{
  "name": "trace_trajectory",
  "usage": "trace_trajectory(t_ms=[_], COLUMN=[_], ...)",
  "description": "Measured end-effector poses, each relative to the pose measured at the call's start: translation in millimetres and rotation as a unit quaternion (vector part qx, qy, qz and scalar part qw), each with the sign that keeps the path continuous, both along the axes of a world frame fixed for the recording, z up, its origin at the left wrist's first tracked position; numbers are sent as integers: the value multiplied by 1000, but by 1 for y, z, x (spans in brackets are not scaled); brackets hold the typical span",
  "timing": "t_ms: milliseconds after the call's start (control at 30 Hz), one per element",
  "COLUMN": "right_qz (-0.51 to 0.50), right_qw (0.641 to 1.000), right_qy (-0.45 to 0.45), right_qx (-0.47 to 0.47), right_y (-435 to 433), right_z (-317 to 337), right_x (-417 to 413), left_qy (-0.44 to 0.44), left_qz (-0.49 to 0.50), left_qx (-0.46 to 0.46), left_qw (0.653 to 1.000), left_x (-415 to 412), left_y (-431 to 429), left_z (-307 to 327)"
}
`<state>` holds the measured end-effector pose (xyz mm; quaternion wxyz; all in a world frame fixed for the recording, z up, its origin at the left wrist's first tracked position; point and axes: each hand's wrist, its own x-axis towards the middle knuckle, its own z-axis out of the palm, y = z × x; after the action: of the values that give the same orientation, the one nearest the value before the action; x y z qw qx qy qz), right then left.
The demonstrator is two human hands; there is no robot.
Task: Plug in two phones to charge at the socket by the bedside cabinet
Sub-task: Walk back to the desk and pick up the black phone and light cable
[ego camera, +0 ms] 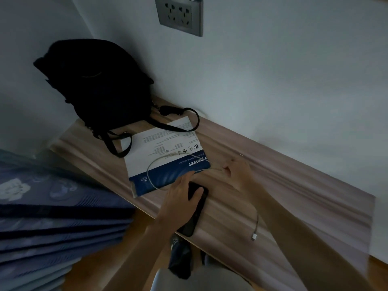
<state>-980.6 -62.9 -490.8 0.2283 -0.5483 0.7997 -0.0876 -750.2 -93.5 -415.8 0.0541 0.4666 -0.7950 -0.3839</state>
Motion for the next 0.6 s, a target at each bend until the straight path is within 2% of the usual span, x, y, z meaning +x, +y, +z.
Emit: trace_trajectory(t_ms=[100,200,233,333,467,533,600], right_qz=[-13,-27,-28,-37,-55,-63,-48], right_qw=[996,984,979,969,963,961,960], right_qy=[-59,-102,-114,-155,-209,-239,-262], right_qx=[-62,-147,-166,-186,-163,-124,-88], right_y=[8,23,30,55,91,106,120], right_z=[18,45,55,81,101,102,102], right_x=[0,11,16,28,39,38,35], left_qy=[35,84,103,189,330,373,391], left_qz=[-3,38,73,178,247,262,255], left_qx=[71,198,256,407,465,468,472], left_qw=[997,976,958,876,784,757,748], left_x=[-10,-24,-29,-43,-52,-55,-59], left_y=[-3,-5,-6,-11,-25,-34,-42], left_z=[0,0,1,6,21,29,41])
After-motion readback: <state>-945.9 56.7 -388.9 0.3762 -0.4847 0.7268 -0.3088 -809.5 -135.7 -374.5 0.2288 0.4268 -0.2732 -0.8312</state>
